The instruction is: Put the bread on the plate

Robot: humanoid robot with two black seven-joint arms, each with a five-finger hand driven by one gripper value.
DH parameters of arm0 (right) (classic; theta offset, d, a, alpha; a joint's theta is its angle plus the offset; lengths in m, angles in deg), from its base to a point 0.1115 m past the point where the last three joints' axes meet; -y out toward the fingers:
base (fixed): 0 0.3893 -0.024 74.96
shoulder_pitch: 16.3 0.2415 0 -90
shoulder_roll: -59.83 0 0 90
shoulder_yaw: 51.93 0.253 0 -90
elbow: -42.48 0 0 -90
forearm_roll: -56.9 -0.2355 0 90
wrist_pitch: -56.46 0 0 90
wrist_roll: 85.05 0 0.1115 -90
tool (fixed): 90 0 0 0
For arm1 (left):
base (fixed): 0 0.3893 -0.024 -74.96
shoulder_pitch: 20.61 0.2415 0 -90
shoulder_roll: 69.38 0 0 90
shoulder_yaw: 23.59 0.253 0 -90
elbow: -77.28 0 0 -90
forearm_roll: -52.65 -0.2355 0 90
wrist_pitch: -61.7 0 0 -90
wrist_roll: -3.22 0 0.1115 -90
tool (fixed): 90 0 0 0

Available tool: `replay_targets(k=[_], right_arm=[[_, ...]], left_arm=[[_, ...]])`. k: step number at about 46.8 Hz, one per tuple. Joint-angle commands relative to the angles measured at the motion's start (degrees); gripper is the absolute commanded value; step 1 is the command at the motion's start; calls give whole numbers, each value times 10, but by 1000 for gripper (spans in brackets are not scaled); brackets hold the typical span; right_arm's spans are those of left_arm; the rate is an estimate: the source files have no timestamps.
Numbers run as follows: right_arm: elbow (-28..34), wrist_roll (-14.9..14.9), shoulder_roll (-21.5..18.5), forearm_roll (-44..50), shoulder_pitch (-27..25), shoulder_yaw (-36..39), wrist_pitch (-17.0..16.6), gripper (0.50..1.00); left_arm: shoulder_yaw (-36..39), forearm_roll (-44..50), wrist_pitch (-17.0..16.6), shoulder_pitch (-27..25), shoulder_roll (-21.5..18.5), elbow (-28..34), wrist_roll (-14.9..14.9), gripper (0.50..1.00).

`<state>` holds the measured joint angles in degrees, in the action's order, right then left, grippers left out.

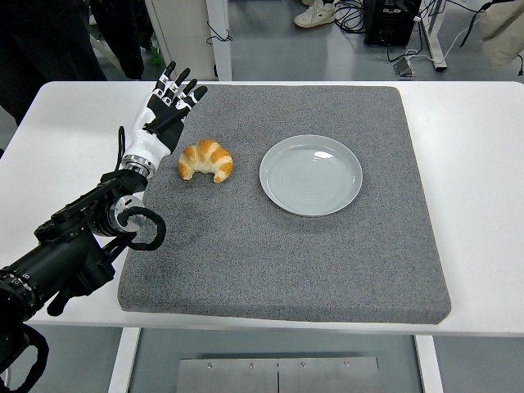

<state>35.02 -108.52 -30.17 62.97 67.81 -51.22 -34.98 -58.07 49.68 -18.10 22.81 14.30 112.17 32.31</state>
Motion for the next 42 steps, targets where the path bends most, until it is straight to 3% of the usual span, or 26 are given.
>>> replay_targets(k=[1,42], right_arm=[[0,0,0,0,0,0,0,1000],[0,0,0,0,4,0,0,1000]], left_arm=[[1,1,0,0,0,0,0,965],[5,-1,0,-4,3,0,4,965]])
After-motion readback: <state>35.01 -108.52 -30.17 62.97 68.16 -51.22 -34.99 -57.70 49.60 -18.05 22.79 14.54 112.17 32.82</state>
